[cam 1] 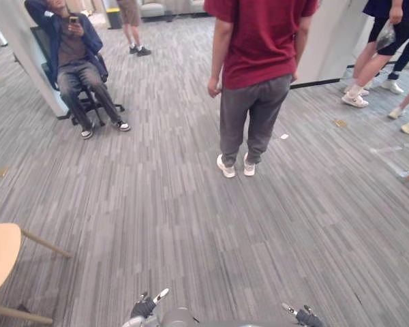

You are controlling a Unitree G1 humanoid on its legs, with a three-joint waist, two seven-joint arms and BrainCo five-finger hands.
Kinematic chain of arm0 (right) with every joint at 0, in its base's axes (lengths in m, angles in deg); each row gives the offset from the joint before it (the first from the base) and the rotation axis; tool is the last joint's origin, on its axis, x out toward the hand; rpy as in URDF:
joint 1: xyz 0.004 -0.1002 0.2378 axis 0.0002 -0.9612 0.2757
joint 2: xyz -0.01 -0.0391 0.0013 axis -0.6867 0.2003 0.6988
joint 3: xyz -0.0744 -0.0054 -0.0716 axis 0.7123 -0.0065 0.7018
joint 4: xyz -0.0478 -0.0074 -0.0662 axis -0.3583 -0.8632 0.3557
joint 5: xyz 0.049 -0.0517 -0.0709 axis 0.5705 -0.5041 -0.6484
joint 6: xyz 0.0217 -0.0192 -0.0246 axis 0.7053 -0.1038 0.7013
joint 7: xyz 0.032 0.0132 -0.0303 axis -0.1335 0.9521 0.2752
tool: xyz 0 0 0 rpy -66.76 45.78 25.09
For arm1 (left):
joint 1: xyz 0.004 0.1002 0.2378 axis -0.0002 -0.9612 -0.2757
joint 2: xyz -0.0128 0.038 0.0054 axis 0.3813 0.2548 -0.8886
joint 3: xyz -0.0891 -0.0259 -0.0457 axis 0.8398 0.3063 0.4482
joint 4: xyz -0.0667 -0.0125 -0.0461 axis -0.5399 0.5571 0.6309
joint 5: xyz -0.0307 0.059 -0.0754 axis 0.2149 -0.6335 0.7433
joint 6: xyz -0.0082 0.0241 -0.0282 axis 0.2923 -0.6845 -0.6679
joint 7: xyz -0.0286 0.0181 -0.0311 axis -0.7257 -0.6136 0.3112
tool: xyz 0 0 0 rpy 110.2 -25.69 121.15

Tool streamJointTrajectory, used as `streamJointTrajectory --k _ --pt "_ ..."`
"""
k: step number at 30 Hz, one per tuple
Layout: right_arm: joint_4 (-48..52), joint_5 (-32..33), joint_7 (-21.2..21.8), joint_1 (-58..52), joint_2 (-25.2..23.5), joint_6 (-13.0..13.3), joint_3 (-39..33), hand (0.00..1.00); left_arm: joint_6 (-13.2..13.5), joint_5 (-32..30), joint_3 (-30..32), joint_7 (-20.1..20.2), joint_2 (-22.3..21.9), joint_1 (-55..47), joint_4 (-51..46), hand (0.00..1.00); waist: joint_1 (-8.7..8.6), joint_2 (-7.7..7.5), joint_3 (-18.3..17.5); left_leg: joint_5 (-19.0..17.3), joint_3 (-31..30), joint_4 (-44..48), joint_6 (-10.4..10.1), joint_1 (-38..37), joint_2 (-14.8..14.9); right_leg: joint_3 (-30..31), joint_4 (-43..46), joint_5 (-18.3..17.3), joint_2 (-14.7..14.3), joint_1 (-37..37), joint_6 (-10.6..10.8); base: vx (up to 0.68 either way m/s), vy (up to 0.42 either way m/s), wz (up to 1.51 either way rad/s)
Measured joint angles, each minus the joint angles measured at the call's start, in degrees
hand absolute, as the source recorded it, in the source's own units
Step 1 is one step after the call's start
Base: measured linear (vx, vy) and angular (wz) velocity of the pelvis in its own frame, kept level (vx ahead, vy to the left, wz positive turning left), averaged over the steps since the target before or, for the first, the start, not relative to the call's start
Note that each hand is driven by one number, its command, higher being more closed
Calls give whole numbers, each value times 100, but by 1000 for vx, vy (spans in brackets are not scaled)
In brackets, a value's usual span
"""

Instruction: Organize washtable

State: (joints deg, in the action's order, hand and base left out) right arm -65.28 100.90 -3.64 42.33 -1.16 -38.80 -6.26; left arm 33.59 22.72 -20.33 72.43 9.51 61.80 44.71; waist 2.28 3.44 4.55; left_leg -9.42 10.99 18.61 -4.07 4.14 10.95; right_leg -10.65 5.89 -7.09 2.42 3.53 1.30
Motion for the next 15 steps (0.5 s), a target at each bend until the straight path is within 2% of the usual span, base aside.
streamJointTrajectory --k 1,2,5,8,9,15 --pt "-41 4 -3 -1 -88 -11 -82 0 4 17 16 -15 39 11 25 0 7 -52 -1 73 53 -297 28 -99 -160 160 -67 22 112 -4 36 14 200 -17" --pt "-45 0 2 -14 -130 -11 -93 0 2 5 21 -15 119 17 24 0 -14 -258 -25 234 100 -663 140 -238 -356 308 -179 84 216 21 87 48 150 -5" --pt "-55 -1 1 -190 -176 -7 -99 0 -49 -2 -33 -15 266 -40 25 0 -78 -440 -177 582 94 -1571 259 -445 -829 326 -230 128 553 -171 175 42 182 12" --pt "-102 -20 5 -198 -176 -19 -109 0 -52 -4 -50 -15 292 -105 45 0 -143 -417 -216 672 63 -1911 319 -570 -1059 447 -298 162 690 -170 244 111 152 9" --pt "-168 -18 10 -109 -67 -22 -92 0 -51 -19 -299 -6 396 -200 298 0 -145 -386 -148 1030 16 -2390 381 -873 -1021 438 -315 389 542 -171 378 75 79 -2" --pt "-169 -18 21 -114 -66 -30 -102 0 -51 -67 -303 -4 398 -194 298 0 -149 -385 -149 1029 21 -2390 381 -871 -1019 439 -325 389 541 -171 378 0 0 0"
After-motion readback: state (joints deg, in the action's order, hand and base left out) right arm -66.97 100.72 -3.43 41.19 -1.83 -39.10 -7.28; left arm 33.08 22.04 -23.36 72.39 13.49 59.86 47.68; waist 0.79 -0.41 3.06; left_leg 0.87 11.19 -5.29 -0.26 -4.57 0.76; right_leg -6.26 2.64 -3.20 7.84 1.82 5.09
